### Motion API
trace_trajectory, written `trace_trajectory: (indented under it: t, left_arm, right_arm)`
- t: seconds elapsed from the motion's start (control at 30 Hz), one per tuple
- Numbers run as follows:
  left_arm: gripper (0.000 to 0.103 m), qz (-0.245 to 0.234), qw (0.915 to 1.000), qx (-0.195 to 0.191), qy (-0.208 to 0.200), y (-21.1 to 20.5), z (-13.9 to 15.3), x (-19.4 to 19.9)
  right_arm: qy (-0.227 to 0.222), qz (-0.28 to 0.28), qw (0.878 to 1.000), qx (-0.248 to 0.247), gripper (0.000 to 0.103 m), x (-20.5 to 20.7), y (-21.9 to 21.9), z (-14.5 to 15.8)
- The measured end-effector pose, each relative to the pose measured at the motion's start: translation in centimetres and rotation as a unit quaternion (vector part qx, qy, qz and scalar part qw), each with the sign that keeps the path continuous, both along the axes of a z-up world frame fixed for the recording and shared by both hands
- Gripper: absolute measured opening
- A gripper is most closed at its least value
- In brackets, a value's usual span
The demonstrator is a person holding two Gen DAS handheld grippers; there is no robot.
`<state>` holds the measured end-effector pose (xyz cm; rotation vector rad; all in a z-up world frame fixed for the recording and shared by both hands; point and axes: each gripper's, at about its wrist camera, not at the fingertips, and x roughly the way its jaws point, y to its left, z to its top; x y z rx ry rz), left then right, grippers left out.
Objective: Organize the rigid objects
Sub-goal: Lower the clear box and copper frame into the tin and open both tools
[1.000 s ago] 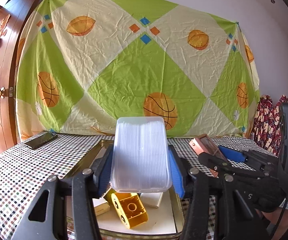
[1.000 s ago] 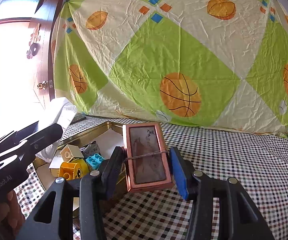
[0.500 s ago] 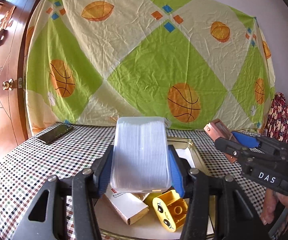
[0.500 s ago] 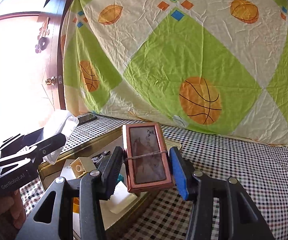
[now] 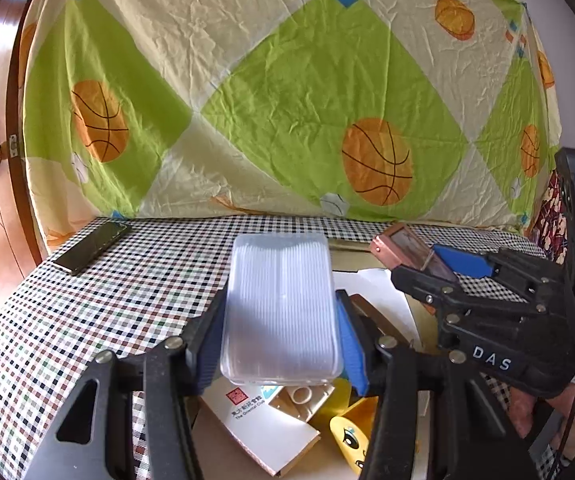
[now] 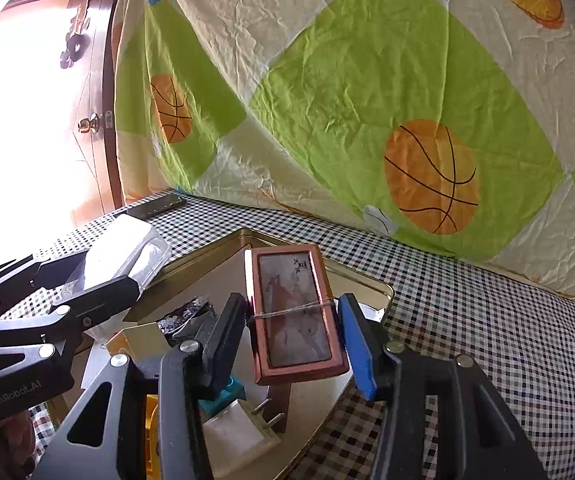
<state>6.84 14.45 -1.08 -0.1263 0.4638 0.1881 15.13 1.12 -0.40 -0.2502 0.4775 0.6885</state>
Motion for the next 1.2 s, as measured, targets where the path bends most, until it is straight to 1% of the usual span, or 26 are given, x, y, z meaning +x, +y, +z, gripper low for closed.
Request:
trace_trajectory:
  t: [0.1, 0.23, 0.53, 0.67, 0.7, 0.73, 0.77, 0.8, 0.83, 0.9, 0.93, 0.97, 1.0, 1.07, 1.13, 1.2]
  left_arm:
    - [0.051, -0.001, 0.9999, 0.004, 0.010, 0.0, -0.2, 0.6]
    - [0.051, -0.005, 0.9998, 0.001, 0.019, 0.0, -0.4, 1.1]
    - [0.051, -0.009, 0.9996, 0.004, 0.025, -0.3, -0.8, 1.4]
    - [0.051, -0.011, 0.9996, 0.008, 0.026, -0.4, -0.8, 1.5]
    - [0.052, -0.011, 0.9995, 0.009, 0.027, -0.4, -0.9, 1.5]
    - [0.052, -0.012, 0.9995, 0.010, 0.026, -0.5, -0.9, 1.4]
    - [0.054, -0.012, 0.9995, 0.011, 0.026, -0.5, -0.9, 1.3]
    - [0.060, -0.011, 0.9996, 0.013, 0.024, -0.6, -0.8, 1.2]
    - [0.063, -0.011, 0.9996, 0.015, 0.019, -0.6, -0.7, 1.0]
    - [0.075, -0.012, 0.9997, 0.022, 0.007, -1.0, -0.3, 0.3]
    - [0.078, -0.010, 0.9995, 0.031, -0.001, -1.3, -0.1, -0.2]
    - [0.085, -0.009, 0.9991, 0.040, -0.008, -1.6, 0.2, -0.6]
    - [0.094, -0.008, 0.9987, 0.048, -0.015, -1.8, 0.4, -1.1]
    - [0.102, 0.002, 0.9978, 0.059, -0.031, -2.2, 1.0, -2.1]
    - [0.102, 0.007, 0.9968, 0.064, -0.048, -2.4, 1.6, -3.3]
    - [0.102, 0.010, 0.9963, 0.064, -0.057, -2.6, 2.0, -4.1]
  right_arm:
    - [0.012, -0.003, 1.000, -0.011, 0.051, 0.8, 0.5, -0.8]
    - [0.022, -0.007, 1.000, -0.016, 0.051, 1.4, 0.7, -1.3]
    - [0.032, -0.005, 0.999, -0.023, 0.051, 1.9, 1.0, -1.9]
    - [0.041, 0.006, 0.999, -0.021, 0.052, 1.8, 1.1, -2.2]
    - [0.040, 0.007, 0.999, -0.021, 0.052, 1.7, 1.1, -2.2]
    - [0.040, 0.006, 0.999, -0.021, 0.056, 1.6, 1.1, -2.2]
    - [0.038, 0.006, 0.999, -0.019, 0.064, 1.4, 1.0, -2.1]
    - [0.036, 0.006, 0.999, -0.014, 0.068, 1.2, 0.8, -2.0]
    - [0.031, 0.004, 0.999, -0.008, 0.072, 0.9, 0.5, -1.9]
    - [0.029, 0.001, 1.000, -0.001, 0.073, 0.5, -0.1, -1.6]
    - [0.030, 0.000, 1.000, 0.005, 0.073, 0.2, -0.5, -1.5]
    - [0.029, -0.002, 1.000, 0.012, 0.074, -0.1, -0.9, -1.3]
    - [0.026, -0.006, 0.999, 0.016, 0.074, -0.5, -1.3, -1.1]
    - [0.016, -0.012, 1.000, 0.024, 0.079, -1.3, -2.1, -0.7]
    - [0.004, -0.014, 0.999, 0.029, 0.081, -2.3, -2.8, -0.2]
    - [-0.004, -0.016, 0.999, 0.035, 0.082, -3.3, -3.5, 0.5]
